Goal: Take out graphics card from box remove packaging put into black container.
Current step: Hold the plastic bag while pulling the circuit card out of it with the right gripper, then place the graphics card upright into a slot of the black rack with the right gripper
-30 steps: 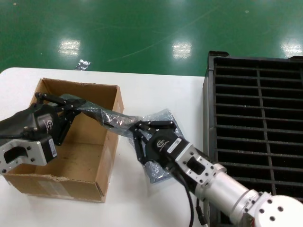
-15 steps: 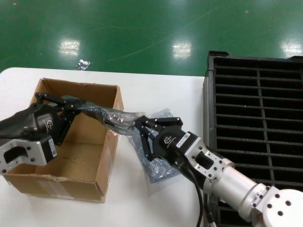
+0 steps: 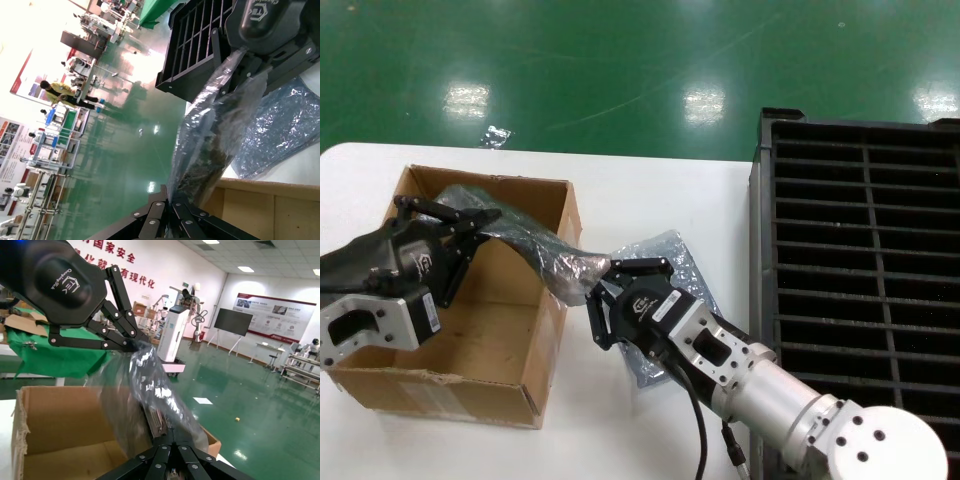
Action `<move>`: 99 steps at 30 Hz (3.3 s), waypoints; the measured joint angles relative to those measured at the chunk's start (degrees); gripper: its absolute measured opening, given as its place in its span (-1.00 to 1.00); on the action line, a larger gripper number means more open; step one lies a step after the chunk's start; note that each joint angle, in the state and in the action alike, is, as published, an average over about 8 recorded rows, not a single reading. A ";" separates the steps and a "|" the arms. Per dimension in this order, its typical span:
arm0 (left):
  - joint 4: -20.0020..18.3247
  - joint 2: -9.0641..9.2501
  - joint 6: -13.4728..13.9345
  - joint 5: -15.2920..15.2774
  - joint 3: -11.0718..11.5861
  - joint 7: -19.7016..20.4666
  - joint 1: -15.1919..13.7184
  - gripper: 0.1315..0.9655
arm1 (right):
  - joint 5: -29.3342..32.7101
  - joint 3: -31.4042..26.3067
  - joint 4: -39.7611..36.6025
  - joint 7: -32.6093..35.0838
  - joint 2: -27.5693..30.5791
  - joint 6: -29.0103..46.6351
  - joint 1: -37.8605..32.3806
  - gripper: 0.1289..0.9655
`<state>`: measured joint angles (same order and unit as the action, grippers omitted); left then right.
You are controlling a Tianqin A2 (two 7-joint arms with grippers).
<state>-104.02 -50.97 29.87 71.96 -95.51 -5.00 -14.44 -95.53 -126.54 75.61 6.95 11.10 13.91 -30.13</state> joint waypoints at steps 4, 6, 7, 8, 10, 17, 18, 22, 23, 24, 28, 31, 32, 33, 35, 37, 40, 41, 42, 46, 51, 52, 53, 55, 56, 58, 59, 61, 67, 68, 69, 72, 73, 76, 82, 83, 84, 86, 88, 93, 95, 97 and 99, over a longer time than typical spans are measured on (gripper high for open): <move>0.00 0.00 0.00 0.00 0.00 0.00 0.00 -0.98 | 2.13 0.65 -0.47 -0.02 -1.17 -0.44 0.26 -0.99; 0.00 0.00 0.00 0.00 0.00 0.00 0.00 -0.98 | 3.26 0.93 -0.47 -0.02 -1.50 -0.48 0.53 -0.98; 0.00 0.00 0.00 0.00 0.00 0.00 0.00 -0.98 | 3.77 1.05 -0.40 0.00 -1.59 -0.43 0.70 -0.98; 0.00 0.00 0.00 0.00 0.00 0.00 0.00 -0.98 | 4.25 1.17 -0.29 0.03 -1.65 -0.32 0.89 -0.97; 0.00 0.00 0.00 0.00 0.00 0.00 0.00 -0.98 | 5.03 1.40 0.06 0.11 -1.69 0.00 1.34 -0.96; 0.00 0.00 0.00 0.00 0.00 0.00 0.00 -0.98 | 6.93 2.25 1.57 0.28 -1.75 1.43 2.88 -0.86; 0.00 0.00 0.00 0.00 0.00 0.00 0.00 -0.98 | 7.12 2.39 1.70 0.32 -1.84 1.60 3.04 -0.83; 0.00 0.00 0.00 0.00 0.00 0.00 0.00 -0.98 | 7.51 2.98 1.67 0.74 -2.56 2.06 3.37 -0.76; 0.00 0.00 0.00 0.00 0.00 0.00 0.00 -0.98 | 7.52 3.15 1.52 0.89 -2.83 2.12 3.37 -0.74; 0.00 0.00 0.00 0.00 0.00 0.00 0.00 -0.98 | 7.53 3.33 1.33 1.05 -3.12 2.15 3.35 -0.72; 0.00 0.00 0.00 0.00 0.00 0.00 0.00 -0.98 | 7.46 4.08 0.24 1.50 -4.36 2.14 3.05 -0.63; 0.00 0.00 0.00 0.00 0.00 0.00 0.00 -0.98 | 7.38 4.61 -0.64 1.70 -5.25 2.08 2.77 -0.59; 0.00 0.00 0.00 0.00 0.00 0.00 0.00 -0.98 | 7.33 4.77 -0.92 1.79 -5.53 2.06 2.69 -0.60; 0.00 0.00 0.00 0.00 0.00 0.00 0.00 -0.98 | 7.28 4.94 -1.20 1.90 -5.82 2.04 2.62 -0.62; 0.00 0.00 0.00 0.00 0.00 0.00 0.00 -0.98 | 7.15 5.24 -1.67 2.16 -6.33 2.02 2.52 -0.66; 0.00 0.00 0.00 0.00 0.00 0.00 0.00 -0.98 | 7.01 5.50 -2.05 2.46 -6.80 2.01 2.48 -0.69; 0.00 0.00 0.00 0.00 0.00 0.00 0.00 -0.98 | 6.78 5.91 -2.50 2.96 -7.42 2.01 2.49 -0.73; 0.00 0.00 0.00 0.00 0.00 0.00 0.00 -0.98 | 6.71 6.04 -2.60 3.12 -7.58 2.02 2.51 -0.73; 0.00 0.00 0.00 0.00 0.00 0.00 0.00 -0.98 | 6.64 6.18 -2.67 3.27 -7.72 2.03 2.54 -0.73; 0.00 0.00 0.00 0.00 0.00 0.00 0.00 -0.98 | 6.59 6.68 -2.46 3.46 -7.92 2.05 2.79 -0.78; 0.00 0.00 0.00 0.00 0.00 0.00 0.00 -0.98 | 7.25 7.06 -0.93 2.67 -7.29 2.15 3.55 -0.86; 0.00 0.00 0.00 0.00 0.00 0.00 0.00 -0.98 | 7.54 7.12 -0.43 2.35 -7.05 2.18 3.79 -0.86; 0.00 0.00 0.00 0.00 0.00 0.00 0.00 -0.98 | 7.94 7.18 0.16 1.94 -6.76 2.22 4.08 -0.86; 0.00 0.00 0.00 0.00 0.00 0.00 0.00 -0.98 | 9.09 7.38 1.69 0.83 -6.07 2.37 4.84 -0.86; 0.00 0.00 0.00 0.00 0.00 0.00 0.00 -0.98 | 9.87 7.53 2.64 0.09 -5.67 2.49 5.32 -0.86; 0.00 0.00 0.00 0.00 0.00 0.00 0.00 -0.98 | 11.72 8.00 4.86 -1.69 -4.81 2.88 6.45 -0.86; 0.00 0.00 0.00 0.00 0.00 0.00 0.00 -0.98 | 12.81 8.36 6.18 -2.74 -4.34 3.16 7.14 -0.86; 0.00 0.00 0.00 0.00 0.00 0.00 0.00 -0.98 | 15.10 9.27 9.06 -4.98 -3.38 3.88 8.69 -0.86; 0.00 0.00 0.00 0.00 0.00 0.00 0.00 -0.98 | 21.45 13.74 19.20 -11.68 -0.19 6.87 14.61 -0.86; 0.00 0.00 0.00 0.00 0.00 0.00 0.00 -0.98 | 22.32 14.68 20.95 -12.71 0.37 7.42 15.72 -0.86; 0.00 0.00 0.00 0.00 0.00 0.00 0.00 -0.98 | 23.15 15.67 22.70 -13.72 0.95 7.98 16.85 -0.86; 0.00 0.00 0.00 0.00 0.00 0.00 0.00 -0.98 | 25.26 18.94 27.69 -16.60 2.69 9.63 20.38 -0.86; 0.00 0.00 0.00 0.00 0.00 0.00 0.00 -0.98 | 25.87 20.12 29.30 -17.51 3.28 10.17 21.59 -0.86; 0.00 0.00 0.00 0.00 0.00 0.00 0.00 -0.98 | 27.45 24.20 33.99 -20.17 5.08 11.69 25.55 -0.86; 0.00 0.00 0.00 0.00 0.00 0.00 0.00 -0.98 | 29.32 32.88 40.26 -24.08 7.51 13.15 32.66 -0.86; 0.00 0.00 0.00 0.00 0.00 0.00 0.00 -0.98 | 29.48 34.15 40.69 -24.52 7.60 13.11 33.45 -0.86; 0.00 0.00 0.00 0.00 0.00 0.00 0.00 -0.98 | 29.64 35.33 40.94 -24.87 7.58 12.99 34.06 -0.86; 0.00 0.00 0.00 0.00 0.00 0.00 0.00 -0.98 | 29.93 37.37 40.83 -25.39 7.10 12.49 34.73 -0.86; 0.00 0.00 0.00 0.00 0.00 0.00 0.00 -0.98 | 30.24 38.90 39.91 -25.68 6.01 11.63 34.53 -0.86; 0.00 0.00 0.00 0.00 0.00 0.00 0.00 -0.98 | 31.18 40.53 35.69 -25.36 1.89 8.84 31.80 -0.86; 0.00 0.00 0.00 0.00 0.00 0.00 0.00 -0.98 | 31.45 40.69 34.38 -25.13 0.67 8.04 30.87 -0.86; 0.00 0.00 0.00 0.00 0.00 0.00 0.00 -0.98 | 31.58 40.73 33.71 -24.99 0.05 7.64 30.36 -0.86; 0.00 0.00 0.00 0.00 0.00 0.00 0.00 -0.98 | 31.62 40.75 33.50 -24.94 -0.14 7.51 30.20 -0.86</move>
<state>-104.02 -50.97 29.87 71.96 -95.51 -5.00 -14.44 -63.91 -85.79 109.11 -17.99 10.96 21.42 0.07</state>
